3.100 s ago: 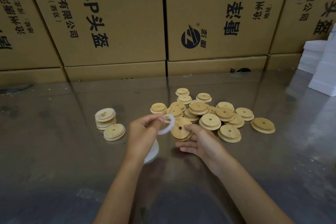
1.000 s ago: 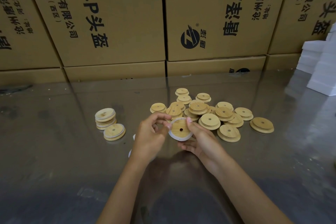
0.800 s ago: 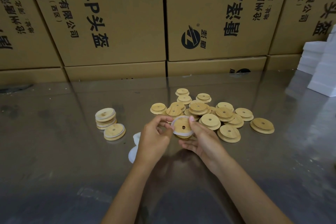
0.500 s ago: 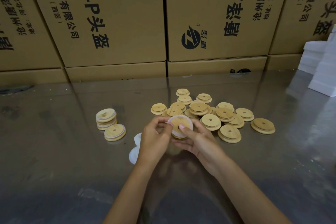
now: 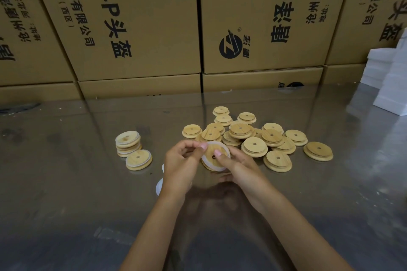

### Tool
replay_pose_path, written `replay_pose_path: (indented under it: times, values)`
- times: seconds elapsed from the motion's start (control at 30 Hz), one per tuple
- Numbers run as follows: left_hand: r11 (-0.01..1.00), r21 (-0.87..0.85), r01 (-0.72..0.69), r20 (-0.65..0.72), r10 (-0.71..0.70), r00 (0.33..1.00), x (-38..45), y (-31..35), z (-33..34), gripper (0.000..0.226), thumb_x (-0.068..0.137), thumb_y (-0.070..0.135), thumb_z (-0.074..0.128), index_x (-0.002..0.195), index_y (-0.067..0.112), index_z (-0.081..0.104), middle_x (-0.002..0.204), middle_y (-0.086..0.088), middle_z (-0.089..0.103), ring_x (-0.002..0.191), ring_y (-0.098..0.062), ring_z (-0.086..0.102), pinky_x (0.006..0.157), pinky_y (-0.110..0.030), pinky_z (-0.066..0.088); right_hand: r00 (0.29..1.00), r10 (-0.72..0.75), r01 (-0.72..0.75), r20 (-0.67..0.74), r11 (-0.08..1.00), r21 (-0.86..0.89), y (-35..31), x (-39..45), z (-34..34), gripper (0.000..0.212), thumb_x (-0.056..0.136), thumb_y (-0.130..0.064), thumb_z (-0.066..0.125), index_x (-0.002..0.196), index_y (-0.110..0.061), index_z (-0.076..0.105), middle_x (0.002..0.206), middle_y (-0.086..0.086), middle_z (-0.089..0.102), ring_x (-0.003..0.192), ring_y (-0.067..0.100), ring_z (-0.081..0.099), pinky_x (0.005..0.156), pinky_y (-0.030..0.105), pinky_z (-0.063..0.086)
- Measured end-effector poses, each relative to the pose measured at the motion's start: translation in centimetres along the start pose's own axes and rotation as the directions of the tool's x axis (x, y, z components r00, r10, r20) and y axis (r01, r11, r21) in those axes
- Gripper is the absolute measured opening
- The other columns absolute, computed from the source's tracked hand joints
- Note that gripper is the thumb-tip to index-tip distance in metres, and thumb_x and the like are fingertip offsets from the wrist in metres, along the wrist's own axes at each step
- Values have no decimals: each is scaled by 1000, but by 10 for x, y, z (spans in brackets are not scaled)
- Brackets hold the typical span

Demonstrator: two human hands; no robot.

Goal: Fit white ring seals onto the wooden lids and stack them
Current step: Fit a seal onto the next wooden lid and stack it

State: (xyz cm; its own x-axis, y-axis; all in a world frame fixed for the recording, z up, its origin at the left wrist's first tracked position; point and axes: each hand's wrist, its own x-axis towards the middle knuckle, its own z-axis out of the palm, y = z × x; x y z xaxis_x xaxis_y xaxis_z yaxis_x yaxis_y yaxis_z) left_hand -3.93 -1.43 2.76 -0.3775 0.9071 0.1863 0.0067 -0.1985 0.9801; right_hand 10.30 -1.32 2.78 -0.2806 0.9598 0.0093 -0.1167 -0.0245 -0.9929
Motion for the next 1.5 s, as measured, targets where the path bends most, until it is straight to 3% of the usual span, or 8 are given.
replay_pose_path:
  times: [0.13, 0.23, 0.33, 0.6, 0.77, 1.23, 1.33, 1.5]
  values:
    - [991, -115, 73, 78, -64, 995, -1, 5, -5, 12, 87, 4, 67, 92, -7, 67, 94, -11, 75, 86, -16, 70, 77, -22, 55, 1000, 15, -15, 13, 998, 66, 1, 1, -1, 19, 98, -27, 61, 112, -23, 73, 110, 6, 74, 93, 17, 69, 73, 28, 54]
    - [992, -111, 64, 106, -52, 993, -1, 7, -5, 16, 89, 5, 66, 94, -10, 66, 96, -16, 74, 85, -18, 69, 80, -26, 55, 1000, 13, -13, 4, 988, 155, 2, 4, -2, 21, 98, -25, 60, 115, -18, 72, 115, 9, 73, 100, 20, 68, 77, 32, 54]
    - [995, -90, 44, 124, -32, 992, -2, 8, -3, 18, 89, 5, 65, 95, -12, 66, 94, -19, 72, 80, -17, 68, 73, -20, 55, 1000, 1, 1, -12, 976, 217, 0, 6, -5, 25, 99, -24, 58, 118, -15, 70, 117, 10, 72, 102, 19, 68, 75, 30, 53]
    - [998, -36, 54, 175, -47, 984, -1, 2, 0, 13, 88, 10, 67, 90, -3, 70, 88, -11, 74, 76, -12, 66, 67, -17, 53, 998, 51, -37, -39, 951, 308, 2, 9, -9, 21, 98, -22, 59, 113, -14, 72, 102, 6, 75, 89, 18, 69, 70, 29, 53]
    - [999, -34, 21, 127, -16, 992, -2, -3, 3, 7, 87, 14, 70, 82, 9, 71, 79, 0, 75, 68, -8, 66, 65, -17, 53, 996, 38, -16, -78, 964, 264, 1, 7, -6, 26, 99, -22, 59, 119, -10, 69, 115, 14, 71, 96, 19, 67, 71, 29, 52]
    - [995, 91, -30, 76, 23, 997, -5, -11, 9, 8, 89, 14, 68, 83, 13, 65, 74, 8, 72, 69, -7, 67, 67, -21, 55, 994, 20, 10, -106, 962, 273, 0, 6, -4, 28, 97, -13, 60, 125, -8, 65, 121, 13, 70, 117, 30, 65, 102, 46, 52]
    - [981, 161, -109, 52, 101, 993, -3, -12, 7, 11, 91, 11, 65, 81, 16, 63, 75, 8, 70, 74, -10, 67, 70, -25, 56, 993, 60, -34, -101, 971, 238, -1, 6, -2, 28, 93, -9, 64, 121, -6, 65, 117, 16, 71, 107, 28, 69, 93, 39, 55]
    - [952, 246, -183, 122, 157, 980, -1, -16, 6, 20, 91, 8, 62, 77, 22, 62, 71, 17, 68, 68, 1, 63, 66, -18, 54, 993, 6, 3, -114, 997, 75, 1, 4, -1, 19, 95, -19, 64, 112, -15, 72, 100, 3, 74, 86, 10, 67, 72, 25, 55]
